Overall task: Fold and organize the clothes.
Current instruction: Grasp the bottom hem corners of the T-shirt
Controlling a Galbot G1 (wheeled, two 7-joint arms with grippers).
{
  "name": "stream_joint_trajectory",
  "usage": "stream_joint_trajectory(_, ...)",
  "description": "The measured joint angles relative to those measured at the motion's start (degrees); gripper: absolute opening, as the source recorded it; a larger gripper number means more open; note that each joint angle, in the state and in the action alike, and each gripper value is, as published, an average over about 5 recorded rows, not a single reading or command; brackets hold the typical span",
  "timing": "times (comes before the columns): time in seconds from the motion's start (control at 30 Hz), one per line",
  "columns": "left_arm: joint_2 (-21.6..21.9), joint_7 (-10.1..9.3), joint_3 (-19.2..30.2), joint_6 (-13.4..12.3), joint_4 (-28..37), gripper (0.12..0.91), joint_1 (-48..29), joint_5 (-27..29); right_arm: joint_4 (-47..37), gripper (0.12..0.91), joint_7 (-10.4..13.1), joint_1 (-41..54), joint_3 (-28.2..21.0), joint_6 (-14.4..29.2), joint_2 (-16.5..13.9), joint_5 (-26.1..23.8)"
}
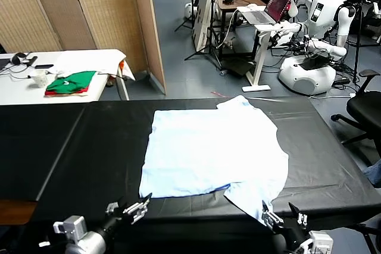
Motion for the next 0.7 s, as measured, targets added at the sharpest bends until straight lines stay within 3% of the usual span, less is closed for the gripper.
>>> stream_joint_trajectory(0.1,-0.24,-0.10,0.35,-0.11,0.31,0.907,-0.02,0.64,-0.68,0.868,0.00,0.17,-0.10,0.04,0.04,0.00)
stream_joint_trajectory(0.2,-0.48,-0.21,0.77,-0.18,0.68,0.886,-0.04,1.67,-1.58,0.765,0.01,0.49,-0.15,0.08,0.13,0.01)
stream_joint_trajectory(0.27,-0.58,-0.30,0.98,-0.18,0.89,0.822,-0.07,2.25,-2.13,0.656,0.02,0.71,-0.18,0.12,0.19,0.03)
stream_joint_trajectory(0.43,-0.69,-0.65,1.27,-0.18,0.93,0.519,0.35,3.12,-2.74,0.336,-0.06,0.51,-0.56,0.30,0.50,0.06)
stream_joint_trajectory(0.53,-0.53,-1.31,1.15,-0.27,0.50,0.330,1.00,3.29,-2.18,0.186,-0.24,-0.16,-0.74,0.19,0.60,0.06)
stream_joint_trajectory(0.63,-0.11,-2.09,0.62,-0.52,-0.42,0.185,2.13,3.47,-0.81,0.140,-0.34,-1.07,-0.68,-0.60,0.53,0.06)
stream_joint_trajectory(0.7,0.21,-2.47,0.02,-0.76,-1.42,0.154,3.31,3.71,0.72,0.141,-0.13,-1.97,-0.73,-1.50,0.42,0.03)
